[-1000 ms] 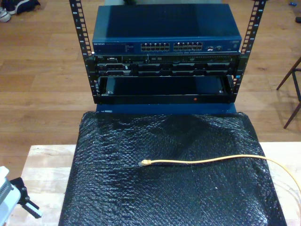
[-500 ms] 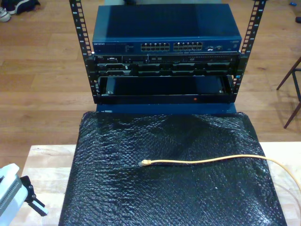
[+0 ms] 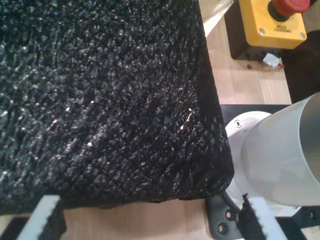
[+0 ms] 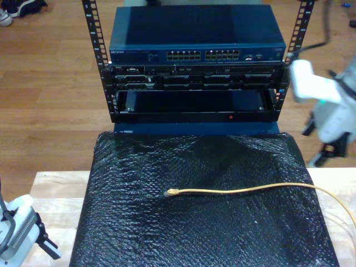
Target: Grab the cable and plug it in
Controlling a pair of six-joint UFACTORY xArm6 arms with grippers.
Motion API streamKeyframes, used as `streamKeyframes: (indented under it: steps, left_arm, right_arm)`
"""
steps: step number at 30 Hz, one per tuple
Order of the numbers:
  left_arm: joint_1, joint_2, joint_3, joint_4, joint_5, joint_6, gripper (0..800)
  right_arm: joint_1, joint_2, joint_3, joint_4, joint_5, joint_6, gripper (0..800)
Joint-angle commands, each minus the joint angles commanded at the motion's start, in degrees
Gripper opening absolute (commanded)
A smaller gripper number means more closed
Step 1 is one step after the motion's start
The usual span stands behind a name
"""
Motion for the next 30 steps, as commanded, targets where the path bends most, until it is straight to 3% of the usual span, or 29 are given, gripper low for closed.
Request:
streamKeyframes:
  steps: [17, 30]
  left_arm:
    - [-4.8, -0.4, -0.5, -0.2, -1.6, -6.3, 800]
    - [-6.0, 0.2, -0.2, -0.4, -3.5, -7.7, 800]
  right_arm:
    - [21.3, 9.0, -1.3, -18.9, -3.6, 24.9, 798]
    - [29.2, 20.9, -8.0, -20.5, -5.5, 31.3, 792]
